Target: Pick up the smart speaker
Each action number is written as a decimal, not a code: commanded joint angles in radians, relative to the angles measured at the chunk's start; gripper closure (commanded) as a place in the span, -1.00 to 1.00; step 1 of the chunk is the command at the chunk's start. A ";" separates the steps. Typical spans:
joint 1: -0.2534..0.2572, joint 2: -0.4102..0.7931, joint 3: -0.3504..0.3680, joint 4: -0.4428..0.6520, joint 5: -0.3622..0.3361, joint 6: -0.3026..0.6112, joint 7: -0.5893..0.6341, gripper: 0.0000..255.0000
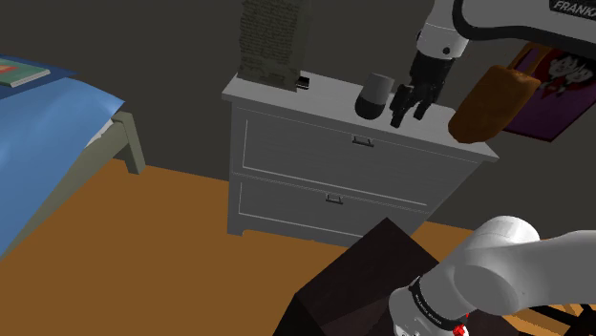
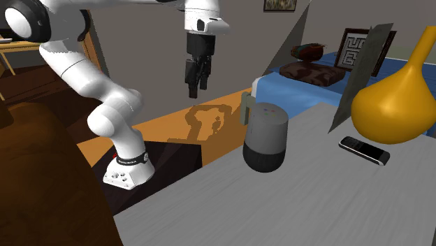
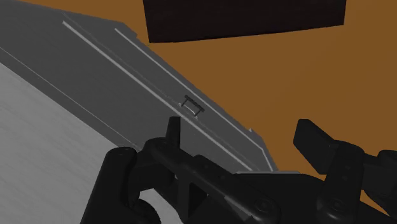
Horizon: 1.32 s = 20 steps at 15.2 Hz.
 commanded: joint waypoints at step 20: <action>-0.089 0.672 -0.264 0.750 0.170 -0.097 -0.309 -1.00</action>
